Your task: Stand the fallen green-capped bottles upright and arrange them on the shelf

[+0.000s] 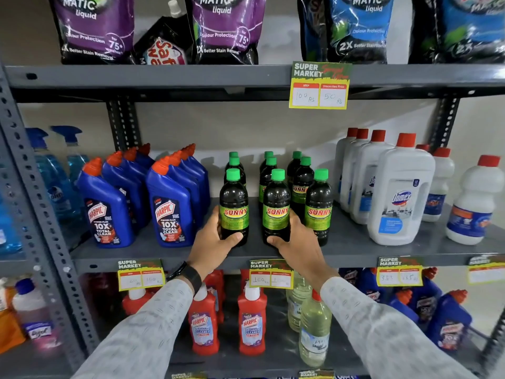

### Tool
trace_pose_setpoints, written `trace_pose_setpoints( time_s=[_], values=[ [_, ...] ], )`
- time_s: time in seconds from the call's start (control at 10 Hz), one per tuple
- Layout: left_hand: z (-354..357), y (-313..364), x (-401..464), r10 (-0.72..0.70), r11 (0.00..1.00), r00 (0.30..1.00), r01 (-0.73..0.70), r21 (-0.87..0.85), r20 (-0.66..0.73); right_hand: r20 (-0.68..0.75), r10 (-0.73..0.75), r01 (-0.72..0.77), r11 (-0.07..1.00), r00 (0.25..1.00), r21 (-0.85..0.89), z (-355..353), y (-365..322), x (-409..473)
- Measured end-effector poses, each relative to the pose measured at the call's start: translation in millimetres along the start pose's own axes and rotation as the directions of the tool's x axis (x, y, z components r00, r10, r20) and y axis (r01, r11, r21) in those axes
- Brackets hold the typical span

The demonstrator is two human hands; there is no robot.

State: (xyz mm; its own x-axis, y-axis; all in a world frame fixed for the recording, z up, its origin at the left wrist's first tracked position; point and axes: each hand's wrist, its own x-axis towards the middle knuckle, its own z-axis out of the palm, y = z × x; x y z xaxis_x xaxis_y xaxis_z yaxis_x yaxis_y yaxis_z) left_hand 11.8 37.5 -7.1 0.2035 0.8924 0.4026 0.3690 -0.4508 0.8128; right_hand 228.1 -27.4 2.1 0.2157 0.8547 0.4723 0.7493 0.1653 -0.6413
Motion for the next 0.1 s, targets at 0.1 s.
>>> trace_pose_setpoints(
  time_s=[0.1],
  values=[
    [3.4,12.1,-18.3,0.037,0.994,0.979,-0.015,0.110,-0.198,-0.002,0.027,-0.027,0.998,1.000,-0.058,-10.8,-3.4,-2.7]
  ],
)
